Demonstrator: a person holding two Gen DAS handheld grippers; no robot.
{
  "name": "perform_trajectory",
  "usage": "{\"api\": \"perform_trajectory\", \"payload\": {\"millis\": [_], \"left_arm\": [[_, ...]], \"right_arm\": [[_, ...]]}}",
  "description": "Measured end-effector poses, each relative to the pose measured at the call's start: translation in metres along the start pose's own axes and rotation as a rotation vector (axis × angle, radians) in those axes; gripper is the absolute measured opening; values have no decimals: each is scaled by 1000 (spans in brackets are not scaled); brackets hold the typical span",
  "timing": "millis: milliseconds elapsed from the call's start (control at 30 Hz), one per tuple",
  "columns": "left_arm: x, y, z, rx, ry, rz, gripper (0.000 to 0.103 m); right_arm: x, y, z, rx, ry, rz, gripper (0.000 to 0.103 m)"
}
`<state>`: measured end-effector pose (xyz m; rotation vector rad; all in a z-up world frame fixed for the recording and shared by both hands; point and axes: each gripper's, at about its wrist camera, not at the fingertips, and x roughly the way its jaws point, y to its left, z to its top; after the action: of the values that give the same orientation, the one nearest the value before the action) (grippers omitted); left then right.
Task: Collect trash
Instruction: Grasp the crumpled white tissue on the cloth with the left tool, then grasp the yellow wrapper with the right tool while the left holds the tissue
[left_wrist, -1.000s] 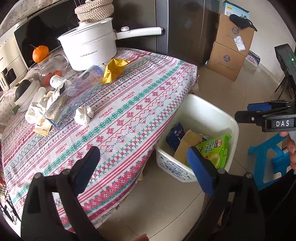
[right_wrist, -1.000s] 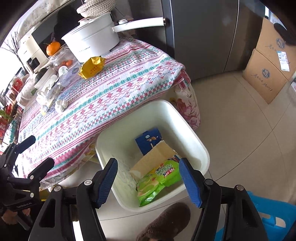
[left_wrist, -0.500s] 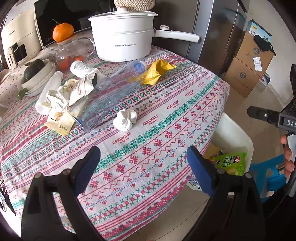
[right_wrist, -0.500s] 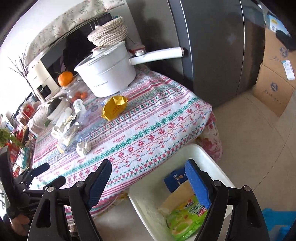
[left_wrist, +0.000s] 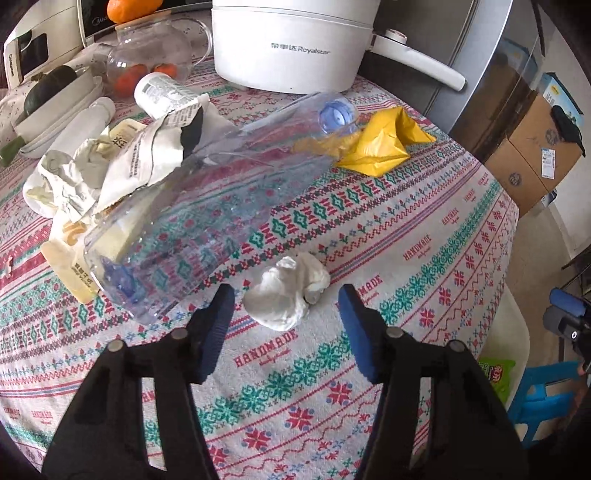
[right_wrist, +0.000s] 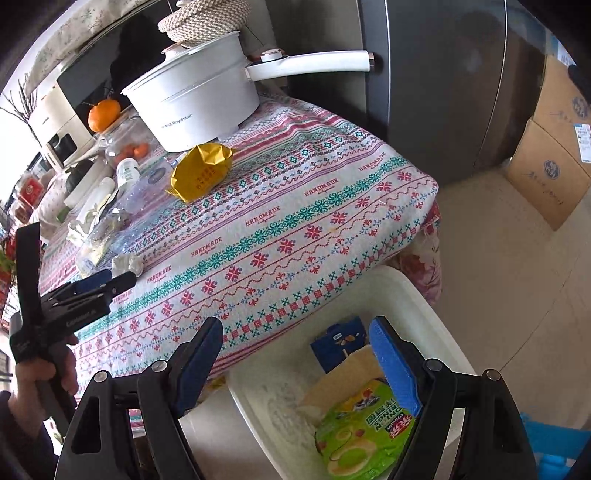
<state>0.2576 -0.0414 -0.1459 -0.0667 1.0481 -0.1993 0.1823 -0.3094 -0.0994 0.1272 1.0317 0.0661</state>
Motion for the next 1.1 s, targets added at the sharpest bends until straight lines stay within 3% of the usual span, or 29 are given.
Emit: {"api": "perform_trajectory", "payload": {"millis": [33,133,467,733,833,1033,1100], "left_arm": [[2,0,1,-7,5,-2,35],[-3,-1,-1,-17,-12,-2,28],[-78,2,-11,62,-71,41,26],[-103,37,-16,3,-89,45,26],[-104,43,-21,-21,-61,23,26],[-110,44,-25,-18,-64,15,26],[-112,45,-25,-21,-69,16,26]], "right_arm": [[0,2,1,-6,-5,0,83],[-2,8,2,-15,-23,8,83],[4,46,30,-94,-50,-22,83],[43,105,88,-69,-122,109,82],[64,119,108,-56,-134,124,76],[104,127,128,-31,-89,94,53],[114,125,127,-29,-63,78,37]]}}
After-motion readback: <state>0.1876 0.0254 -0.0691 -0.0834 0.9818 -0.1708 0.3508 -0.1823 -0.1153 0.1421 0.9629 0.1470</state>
